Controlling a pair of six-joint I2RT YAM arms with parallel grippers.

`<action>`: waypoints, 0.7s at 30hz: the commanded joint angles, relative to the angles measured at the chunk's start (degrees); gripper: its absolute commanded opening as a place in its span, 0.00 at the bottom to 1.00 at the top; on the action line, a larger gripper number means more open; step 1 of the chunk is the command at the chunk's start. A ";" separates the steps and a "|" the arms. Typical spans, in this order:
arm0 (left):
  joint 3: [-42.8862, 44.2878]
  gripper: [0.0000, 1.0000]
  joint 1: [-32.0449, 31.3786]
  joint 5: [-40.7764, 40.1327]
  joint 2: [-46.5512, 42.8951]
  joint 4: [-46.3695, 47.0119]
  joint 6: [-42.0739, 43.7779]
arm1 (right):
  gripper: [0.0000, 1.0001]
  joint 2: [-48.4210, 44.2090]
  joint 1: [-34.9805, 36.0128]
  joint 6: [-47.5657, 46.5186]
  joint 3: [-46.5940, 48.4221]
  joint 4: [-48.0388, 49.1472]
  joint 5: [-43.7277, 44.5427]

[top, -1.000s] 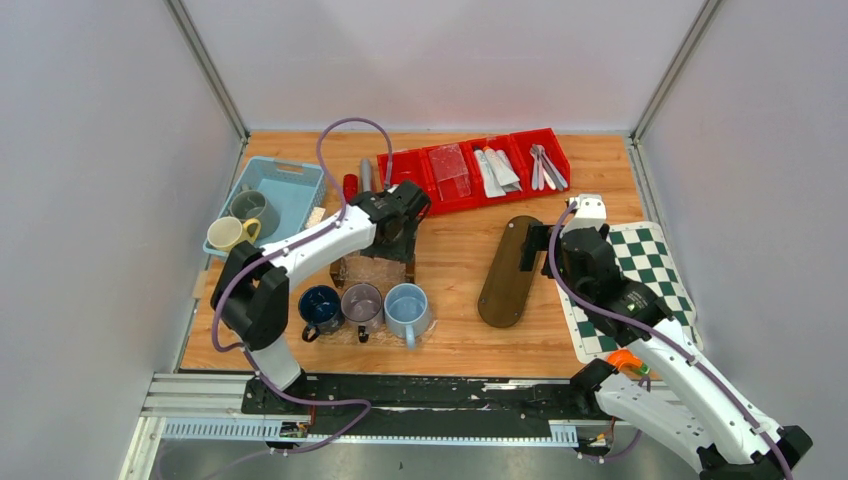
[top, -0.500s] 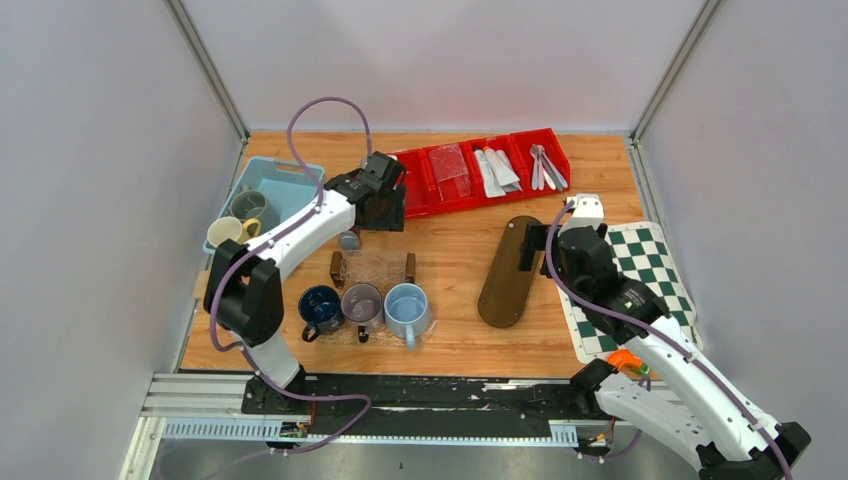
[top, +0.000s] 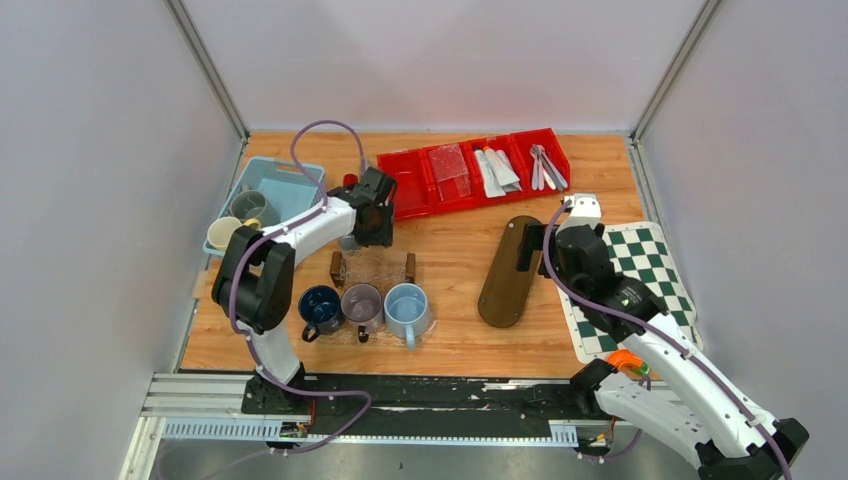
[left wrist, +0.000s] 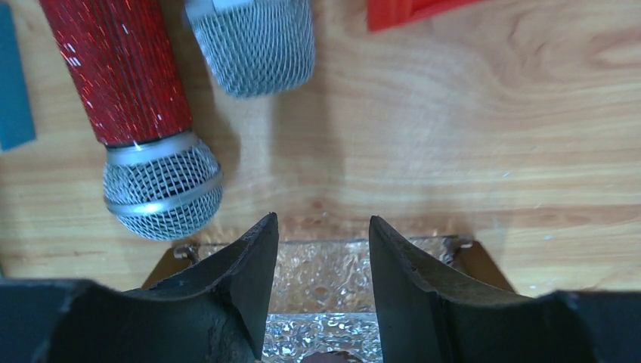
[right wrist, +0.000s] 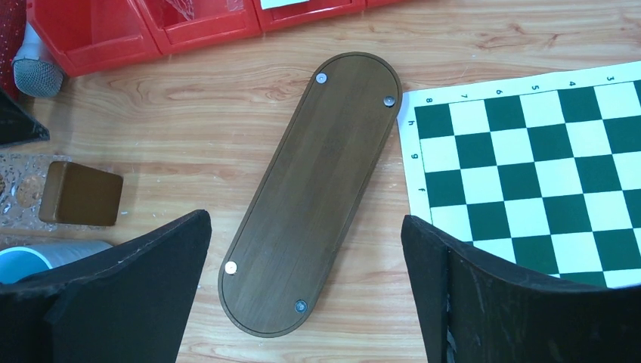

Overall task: Prepare toiletry sets of a toothbrush and toothpaste on the tray
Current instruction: Place the toothpaste holder at the center of the board.

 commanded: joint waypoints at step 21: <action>-4.34 0.68 0.98 -3.32 -5.62 0.89 2.97 | 1.00 -0.14 -0.30 1.52 0.70 2.54 -0.63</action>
